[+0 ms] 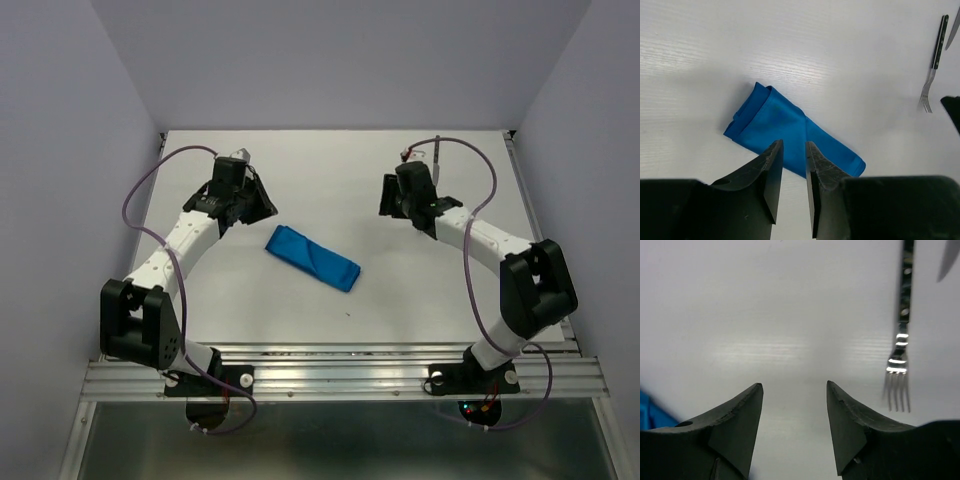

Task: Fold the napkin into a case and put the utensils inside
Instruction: Pick up the fork from the corner of the board.

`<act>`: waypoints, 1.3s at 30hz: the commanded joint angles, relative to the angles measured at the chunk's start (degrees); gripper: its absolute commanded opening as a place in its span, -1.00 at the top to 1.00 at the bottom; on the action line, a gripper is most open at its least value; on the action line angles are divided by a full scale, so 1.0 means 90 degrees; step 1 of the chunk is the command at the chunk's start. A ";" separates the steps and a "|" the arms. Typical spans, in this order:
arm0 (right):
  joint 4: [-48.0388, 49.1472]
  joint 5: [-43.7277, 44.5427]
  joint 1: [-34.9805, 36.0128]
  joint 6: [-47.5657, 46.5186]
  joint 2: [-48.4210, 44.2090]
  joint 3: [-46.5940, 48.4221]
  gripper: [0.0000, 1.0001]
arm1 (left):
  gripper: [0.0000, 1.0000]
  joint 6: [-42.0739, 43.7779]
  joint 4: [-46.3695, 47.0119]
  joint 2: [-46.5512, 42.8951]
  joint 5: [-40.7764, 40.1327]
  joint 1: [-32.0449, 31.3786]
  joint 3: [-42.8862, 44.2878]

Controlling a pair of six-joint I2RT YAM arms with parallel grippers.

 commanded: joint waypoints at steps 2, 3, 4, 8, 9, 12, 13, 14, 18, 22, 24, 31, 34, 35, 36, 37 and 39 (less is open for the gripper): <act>-0.0913 0.0202 -0.1030 -0.0016 0.0728 0.1057 -0.20 | 0.27 0.0098 -0.0259 -0.0275 -0.0108 0.0050 0.0144; -0.0982 0.0221 -0.1032 -0.0045 0.0854 0.1193 -0.20 | 0.26 0.0098 -0.0249 -0.0275 -0.0089 0.0050 0.0125; -0.1070 0.0231 -0.1226 -0.0122 0.1117 0.1485 -0.20 | 0.25 0.0098 -0.0239 -0.0275 -0.0069 0.0050 0.0095; -0.1276 0.0261 -0.1665 -0.0201 0.1684 0.2004 -0.22 | 0.23 0.0088 -0.0200 -0.0256 0.0009 0.0050 0.0017; -0.1276 0.0251 -0.1744 -0.0201 0.1773 0.2083 -0.22 | 0.22 0.0108 -0.0190 -0.0246 0.0009 0.0050 -0.0002; -0.1266 0.0056 -0.1998 -0.0299 0.2144 0.2308 -0.26 | 0.20 0.0118 -0.0200 -0.0246 0.0029 0.0050 -0.0022; -0.1275 -0.0070 -0.1999 -0.0376 0.2251 0.2385 -0.26 | 0.20 0.0118 -0.0210 -0.0236 0.0029 0.0050 -0.0022; -0.1276 -0.0129 -0.2086 -0.0426 0.2484 0.2502 -0.27 | 0.19 0.0108 -0.0190 -0.0246 0.0019 0.0050 -0.0041; -0.1246 -0.0345 -0.2301 -0.0670 0.2974 0.2737 -0.26 | 0.18 0.0069 -0.0219 -0.0139 0.0019 0.0050 -0.0042; -0.1178 -0.0403 -0.2302 -0.0836 0.3424 0.2923 0.00 | 0.18 0.0049 -0.0220 -0.0070 -0.0039 0.0050 -0.0061; -0.1090 -0.0481 -0.2302 -0.0846 0.3395 0.2855 0.16 | 0.18 0.0020 -0.0190 -0.0099 -0.0069 0.0060 -0.0110; -0.0963 -0.0705 -0.2302 -0.0905 0.3132 0.2611 0.77 | 0.18 -0.0039 -0.0132 -0.0099 -0.0030 0.0080 -0.0130; -0.0914 -0.0755 -0.2302 -0.0875 0.2800 0.2406 0.94 | 0.18 -0.0048 -0.0122 -0.0070 -0.0020 0.0090 -0.0100; -0.0905 -0.0823 -0.2302 -0.0875 0.2683 0.2338 0.98 | 0.18 -0.0048 -0.0112 -0.0041 -0.0020 0.0090 -0.0091; -0.0856 -0.0862 -0.2234 -0.0875 0.2431 0.2202 0.99 | 0.17 -0.0048 -0.0102 -0.0021 -0.0010 0.0099 -0.0071; -0.0836 -0.0891 -0.2137 -0.0885 0.2283 0.2123 0.99 | 0.17 -0.0048 -0.0083 0.0017 -0.0001 0.0099 -0.0052; -0.0797 -0.0950 -0.1990 -0.0972 0.1990 0.1977 0.99 | 0.17 -0.0048 0.0053 0.0144 0.0077 0.0128 -0.0080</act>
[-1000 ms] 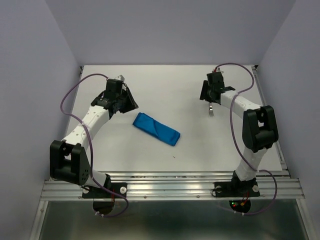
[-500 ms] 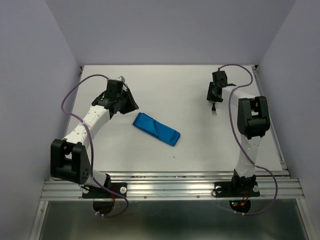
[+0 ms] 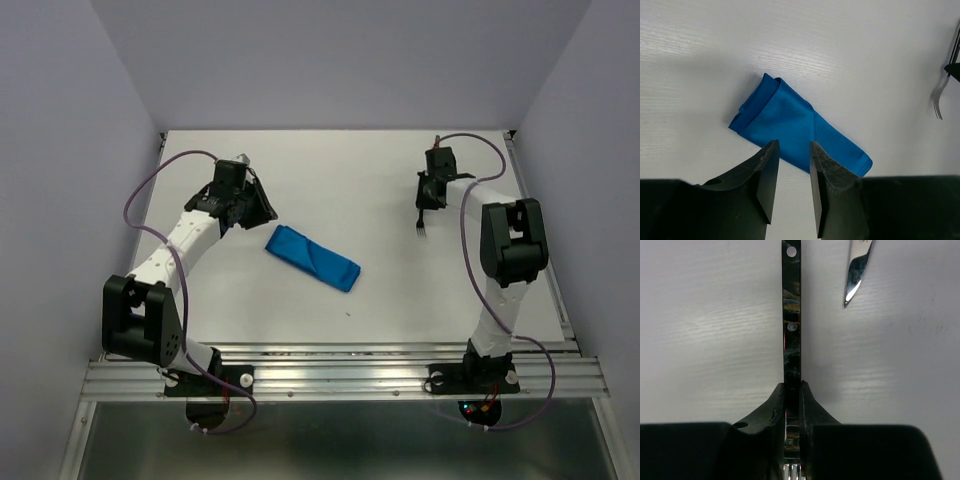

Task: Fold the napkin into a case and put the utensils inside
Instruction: Pick up the fork from the corner of the board, then stuff the fork into the folded napkin.

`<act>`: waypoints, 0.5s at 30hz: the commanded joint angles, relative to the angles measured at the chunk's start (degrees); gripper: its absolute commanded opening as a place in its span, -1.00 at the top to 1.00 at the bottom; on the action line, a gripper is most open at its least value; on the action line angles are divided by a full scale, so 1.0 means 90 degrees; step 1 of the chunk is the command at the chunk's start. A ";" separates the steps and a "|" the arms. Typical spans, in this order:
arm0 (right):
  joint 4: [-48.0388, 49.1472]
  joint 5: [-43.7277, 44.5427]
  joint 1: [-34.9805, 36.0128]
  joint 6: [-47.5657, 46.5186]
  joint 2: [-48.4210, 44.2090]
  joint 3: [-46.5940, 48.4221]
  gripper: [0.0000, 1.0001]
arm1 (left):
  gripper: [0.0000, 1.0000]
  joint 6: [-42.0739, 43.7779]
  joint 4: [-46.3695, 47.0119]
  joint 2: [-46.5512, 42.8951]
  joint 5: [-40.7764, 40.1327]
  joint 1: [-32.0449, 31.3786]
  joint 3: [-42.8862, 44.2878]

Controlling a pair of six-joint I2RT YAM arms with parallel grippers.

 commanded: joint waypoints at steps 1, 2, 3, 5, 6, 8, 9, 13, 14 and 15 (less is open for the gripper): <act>0.0184 -0.0306 0.0439 -0.0222 -0.1075 -0.0289 0.99 | 0.17 -0.0012 0.0309 0.0222 0.0133 0.0094 -0.0044; 0.0213 -0.0326 0.0547 -0.0281 -0.1213 -0.0378 0.99 | 0.17 -0.0041 0.0406 0.0407 0.0327 0.0124 -0.0083; 0.0204 -0.0297 0.0828 -0.0369 -0.1437 -0.0466 0.99 | 0.17 -0.0070 0.0465 0.0496 0.0445 0.0163 -0.0122; 0.0097 -0.0093 0.1161 -0.0759 -0.1604 -0.0622 0.99 | 0.17 -0.0148 0.0679 0.0720 0.0699 0.0221 -0.0288; 0.0019 -0.0073 0.1318 -0.0905 -0.1692 -0.0700 0.99 | 0.17 -0.0178 0.0738 0.0769 0.0729 0.0222 -0.0327; -0.0031 -0.0072 0.1688 -0.1120 -0.1926 -0.0963 0.99 | 0.17 -0.0197 0.0836 0.0896 0.0739 0.0231 -0.0386; -0.0118 -0.0169 0.1777 -0.1150 -0.1985 -0.1032 0.99 | 0.18 -0.0198 0.0837 0.0935 0.0720 0.0241 -0.0386; -0.0333 -0.0756 0.2256 -0.1656 -0.2191 -0.1403 0.99 | 0.18 -0.0178 0.0817 0.1092 0.0651 0.0319 -0.0367; -0.0343 -0.0766 0.2547 -0.1910 -0.2249 -0.1510 0.99 | 0.18 -0.0178 0.0817 0.1150 0.0642 0.0329 -0.0357; -0.0305 -0.0747 0.2695 -0.2009 -0.2375 -0.1734 0.99 | 0.18 -0.0178 0.0807 0.1160 0.0603 0.0368 -0.0347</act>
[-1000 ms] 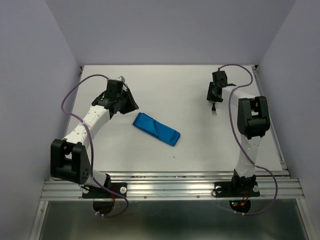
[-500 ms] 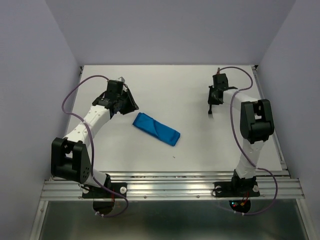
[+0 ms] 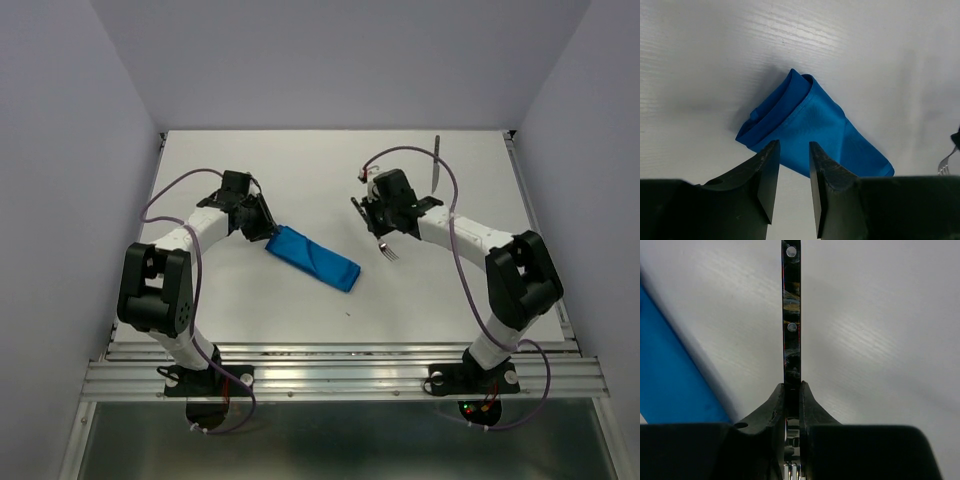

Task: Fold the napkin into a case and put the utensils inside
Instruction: Stuff the fork into the folded napkin.

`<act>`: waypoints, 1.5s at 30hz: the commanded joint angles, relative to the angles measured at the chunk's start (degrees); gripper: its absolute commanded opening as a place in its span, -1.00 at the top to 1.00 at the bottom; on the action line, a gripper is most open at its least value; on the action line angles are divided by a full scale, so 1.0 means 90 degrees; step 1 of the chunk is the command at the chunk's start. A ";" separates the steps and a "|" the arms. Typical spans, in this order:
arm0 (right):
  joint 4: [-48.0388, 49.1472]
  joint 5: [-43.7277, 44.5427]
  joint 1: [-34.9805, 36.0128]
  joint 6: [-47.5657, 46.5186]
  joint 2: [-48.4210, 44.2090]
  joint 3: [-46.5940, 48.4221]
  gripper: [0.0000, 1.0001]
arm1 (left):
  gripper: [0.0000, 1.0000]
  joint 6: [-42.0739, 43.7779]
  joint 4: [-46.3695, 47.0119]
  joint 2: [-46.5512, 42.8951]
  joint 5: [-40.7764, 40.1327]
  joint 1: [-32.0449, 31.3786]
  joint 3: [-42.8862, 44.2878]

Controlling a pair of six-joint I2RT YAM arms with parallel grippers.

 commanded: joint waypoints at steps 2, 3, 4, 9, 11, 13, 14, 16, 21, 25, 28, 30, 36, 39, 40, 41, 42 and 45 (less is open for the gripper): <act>-0.0144 -0.0125 0.0625 -0.0963 -0.0436 -0.0614 0.99 | 0.18 0.0009 0.0188 0.0051 -0.0005 0.0140 0.0068; -0.0134 -0.0115 0.0848 -0.1032 -0.0563 -0.0683 0.99 | 0.18 0.0019 0.0169 0.0070 -0.0053 0.0159 0.0078; -0.0124 -0.0105 0.0957 -0.1081 -0.0622 -0.0799 0.99 | 0.18 0.0019 0.0149 0.0090 -0.0073 0.0198 0.0107; 0.0041 -0.0115 0.1620 -0.1618 -0.1041 -0.1122 0.99 | 0.19 0.0029 0.0061 0.0246 -0.0229 0.0296 0.0244; 0.0120 -0.0076 0.1758 -0.1784 -0.1101 -0.1191 0.99 | 0.19 0.0038 0.0003 0.0353 -0.0259 0.0316 0.0341; 0.0110 0.0031 0.1914 -0.1930 -0.1062 -0.1114 0.99 | 0.19 0.0048 -0.0046 0.0451 -0.0278 0.0316 0.0429; 0.0091 0.0032 0.1915 -0.1970 -0.1014 -0.1113 0.99 | 0.19 0.0058 -0.0047 0.0451 -0.0288 0.0316 0.0458; 0.0013 0.0168 0.2061 -0.2048 -0.0809 -0.0948 0.99 | 0.19 0.0087 -0.0105 0.0616 -0.0327 0.0326 0.0546; -0.0124 0.0295 0.2130 -0.2165 -0.0379 -0.0625 0.99 | 0.20 0.0107 -0.0164 0.0783 -0.0405 0.0326 0.0673; -0.0124 0.0315 0.2189 -0.2214 -0.0164 -0.0547 0.99 | 0.20 0.0126 -0.0183 0.0900 -0.0386 0.0326 0.0771; -0.0075 0.0286 0.2189 -0.2244 -0.0076 -0.0508 0.99 | 0.20 0.0126 -0.0183 0.0998 -0.0386 0.0326 0.0810; -0.0085 0.0296 0.2189 -0.2263 0.0002 -0.0439 0.99 | 0.20 0.0136 -0.0183 0.1047 -0.0376 0.0316 0.0849; -0.0134 0.0237 0.2189 -0.2332 0.0364 -0.0166 0.99 | 0.20 0.0146 -0.0183 0.1125 -0.0327 0.0316 0.0849; -0.0134 0.0179 0.2189 -0.2332 0.0481 -0.0030 0.99 | 0.20 0.0155 -0.0173 0.1135 -0.0317 0.0316 0.0830; -0.0134 0.0169 0.2189 -0.2332 0.0500 0.0000 0.99 | 0.20 0.0165 -0.0173 0.1145 -0.0308 0.0316 0.0840; -0.0134 0.0149 0.2189 -0.2332 0.0520 0.0029 0.99 | 0.20 0.0165 -0.0164 0.1154 -0.0298 0.0316 0.0830; -0.0124 0.0120 0.2189 -0.2332 0.0578 0.0107 0.99 | 0.20 0.0165 -0.0164 0.1174 -0.0278 0.0306 0.0830; -0.0095 0.0081 0.2189 -0.2332 0.0686 0.0205 0.99 | 0.20 0.0165 -0.0164 0.1174 -0.0259 0.0296 0.0830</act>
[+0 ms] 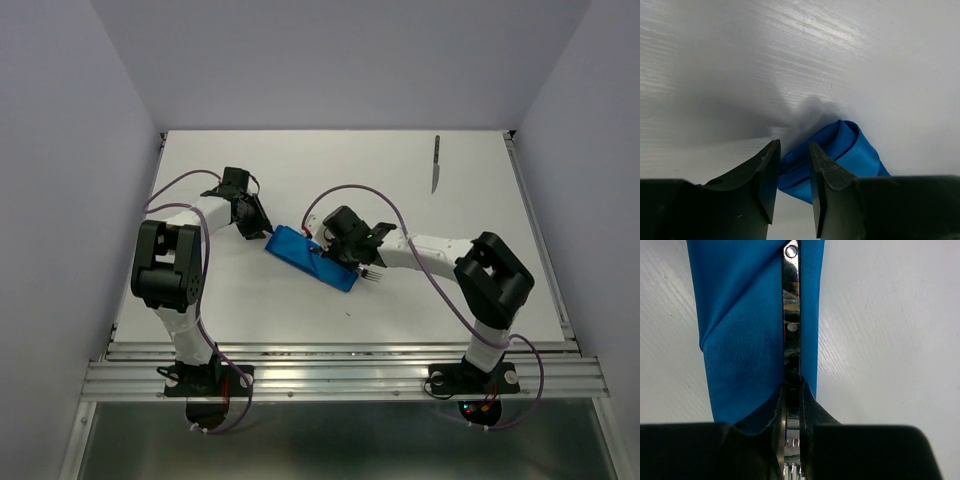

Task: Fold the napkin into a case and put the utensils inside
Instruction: Stuff the fork into the folded napkin.

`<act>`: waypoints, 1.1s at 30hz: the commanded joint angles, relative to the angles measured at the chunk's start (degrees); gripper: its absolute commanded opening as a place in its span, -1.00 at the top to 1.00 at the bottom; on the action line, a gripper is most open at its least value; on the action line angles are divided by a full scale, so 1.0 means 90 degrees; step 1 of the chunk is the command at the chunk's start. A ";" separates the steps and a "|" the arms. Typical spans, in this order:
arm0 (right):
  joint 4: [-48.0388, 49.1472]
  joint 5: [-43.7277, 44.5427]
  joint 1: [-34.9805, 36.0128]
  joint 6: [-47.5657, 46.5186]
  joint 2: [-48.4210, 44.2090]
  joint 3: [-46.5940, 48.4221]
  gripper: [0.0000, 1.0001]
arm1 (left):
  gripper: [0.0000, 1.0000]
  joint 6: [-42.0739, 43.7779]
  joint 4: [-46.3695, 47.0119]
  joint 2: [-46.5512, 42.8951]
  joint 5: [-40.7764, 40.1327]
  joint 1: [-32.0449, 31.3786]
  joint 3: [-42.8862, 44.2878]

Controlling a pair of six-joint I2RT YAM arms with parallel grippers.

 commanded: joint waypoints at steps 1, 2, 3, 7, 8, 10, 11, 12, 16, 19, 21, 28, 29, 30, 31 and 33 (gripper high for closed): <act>0.0201 -0.0099 0.0066 -0.0088 0.0166 0.0479 0.99 | 0.20 0.0112 -0.0045 0.0018 0.0038 -0.0019 0.0220; 0.0201 -0.0128 0.0066 -0.0088 0.0215 0.0529 0.99 | 0.20 0.0112 -0.0045 0.0018 0.0038 -0.0019 0.0220; 0.0201 -0.0138 0.0066 -0.0078 0.0283 0.0568 0.99 | 0.20 0.0102 -0.0054 0.0028 0.0038 -0.0019 0.0230; 0.0211 -0.0128 0.0066 -0.0078 0.0391 0.0724 0.99 | 0.20 0.0122 -0.0045 0.0018 0.0057 -0.0019 0.0220; 0.0211 -0.0119 0.0066 -0.0068 0.0449 0.0763 0.99 | 0.20 0.0122 -0.0045 0.0028 0.0057 -0.0019 0.0220; 0.0201 -0.0128 0.0066 -0.0058 0.0537 0.0861 0.99 | 0.20 0.0131 -0.0035 0.0038 0.0086 -0.0019 0.0230; 0.0201 -0.0138 0.0066 -0.0049 0.0567 0.0890 0.99 | 0.20 0.0131 -0.0035 0.0057 0.0115 -0.0029 0.0240; 0.0211 -0.0157 0.0066 -0.0049 0.0596 0.0958 0.99 | 0.20 0.0131 -0.0016 0.0067 0.0145 -0.0029 0.0250; 0.0211 -0.0177 0.0066 -0.0010 0.0752 0.1125 0.99 | 0.20 0.0122 -0.0006 0.0116 0.0165 -0.0078 0.0240; 0.0211 -0.0196 0.0066 0.0029 0.0860 0.1241 0.99 | 0.20 0.0102 0.0014 0.0145 0.0203 -0.0088 0.0250; 0.0211 -0.0206 0.0066 0.0068 0.0928 0.1300 0.99 | 0.20 0.0092 0.0033 0.0145 0.0213 -0.0107 0.0259; 0.0231 -0.0255 0.0066 0.0127 0.1075 0.1476 0.99 | 0.20 0.0083 0.0043 0.0194 0.0223 -0.0176 0.0259; 0.0231 -0.0265 0.0066 0.0137 0.1104 0.1525 0.99 | 0.20 0.0083 0.0053 0.0204 0.0233 -0.0185 0.0250; 0.0231 -0.0275 0.0066 0.0147 0.1124 0.1545 0.99 | 0.20 0.0083 0.0053 0.0204 0.0233 -0.0185 0.0240; 0.0231 -0.0275 0.0066 0.0156 0.1153 0.1574 0.99 | 0.20 0.0073 0.0053 0.0213 0.0243 -0.0185 0.0240; 0.0231 -0.0294 0.0066 0.0176 0.1212 0.1632 0.99 | 0.20 0.0073 0.0063 0.0223 0.0243 -0.0195 0.0259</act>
